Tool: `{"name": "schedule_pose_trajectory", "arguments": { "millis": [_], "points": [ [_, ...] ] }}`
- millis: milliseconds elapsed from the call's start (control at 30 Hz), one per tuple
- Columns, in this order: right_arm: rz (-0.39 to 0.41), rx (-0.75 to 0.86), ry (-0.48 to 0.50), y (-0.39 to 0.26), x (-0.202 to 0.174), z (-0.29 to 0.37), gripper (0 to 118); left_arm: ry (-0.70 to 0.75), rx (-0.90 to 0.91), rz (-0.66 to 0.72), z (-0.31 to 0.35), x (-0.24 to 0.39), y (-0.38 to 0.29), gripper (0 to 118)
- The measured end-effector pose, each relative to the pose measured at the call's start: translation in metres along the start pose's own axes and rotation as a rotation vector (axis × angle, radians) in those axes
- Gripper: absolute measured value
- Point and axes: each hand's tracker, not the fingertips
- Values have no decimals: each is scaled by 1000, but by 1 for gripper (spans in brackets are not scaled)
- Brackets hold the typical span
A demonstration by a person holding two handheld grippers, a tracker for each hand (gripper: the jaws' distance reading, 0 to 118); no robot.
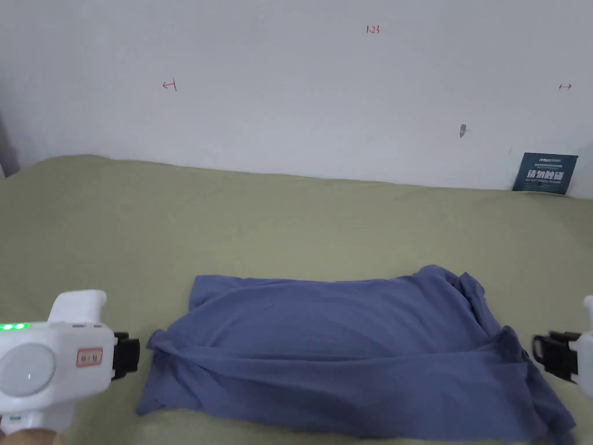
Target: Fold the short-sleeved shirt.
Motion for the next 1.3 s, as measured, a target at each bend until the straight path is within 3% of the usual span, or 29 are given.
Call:
{"name": "schedule_pose_trajectory", "arguments": {
  "millis": [100, 233, 467, 500, 533, 567, 600, 667, 800, 867, 900, 933, 967, 1000, 1033, 1067, 1100, 1133, 1167, 1300],
  "points": [
    [15, -50, 14, -33, -7, 18, 0, -28, -2, 9, 9, -3, -29, 0],
    [43, -123, 25, -80, -11, 24, 0, -35, -78, 5, 12, -1, -65, 0],
    [-37, -172, 17, -107, 4, 21, 0, -56, -147, 33, -24, -5, -69, 3],
    [-39, -169, 11, -106, 8, 19, 0, -53, -142, 38, -30, -4, -63, 14],
    [-44, -166, 3, -105, 12, 18, 0, -40, -129, 45, -38, -4, -56, 43],
    [-52, -163, -3, -104, 15, 17, 0, -34, -120, 47, -47, -4, -49, 64],
    [-65, -159, -6, -101, 17, 19, 0, -44, -119, 60, -58, -6, -43, 74],
    [-84, -152, -7, -99, 24, 18, 0, -63, -104, 97, -76, -10, -33, 75],
    [-105, -138, -13, -95, 33, 16, 0, -34, -139, 153, -109, -12, -20, 74],
    [-114, -142, -15, -93, 41, 9, 0, -40, -154, 152, -106, 1, -20, 66],
    [-117, -145, -18, -92, 43, 6, 0, -40, -166, 150, -108, 2, -20, 50],
    [-122, -149, -20, -90, 46, 1, 0, -33, -176, 147, -108, 4, -20, 14],
    [-128, -153, -21, -88, 49, -4, 3, -2, -169, 133, -101, 12, -22, 8],
    [-134, -159, -16, -87, 53, -10, 17, 5, -162, 118, -97, 15, -23, 8],
    [-140, -172, -13, -84, 56, -17, 17, -51, -156, 125, -94, 16, -25, 8],
    [-151, -180, -31, -81, 59, -25, 25, -47, -167, 117, -93, 19, -26, 8],
    [-168, -189, -27, -78, 63, -35, 44, -33, -175, 81, -90, 22, -26, 8],
    [-186, -212, -6, -76, 67, -42, 81, -23, -172, 44, -89, 24, -27, 8],
    [-211, -221, 19, -75, 70, -51, 97, -26, -167, 33, -87, 26, -27, 8],
    [-263, -242, 11, -67, 74, -84, 92, -40, -170, 64, -83, 26, -25, 8]
  ]
}}
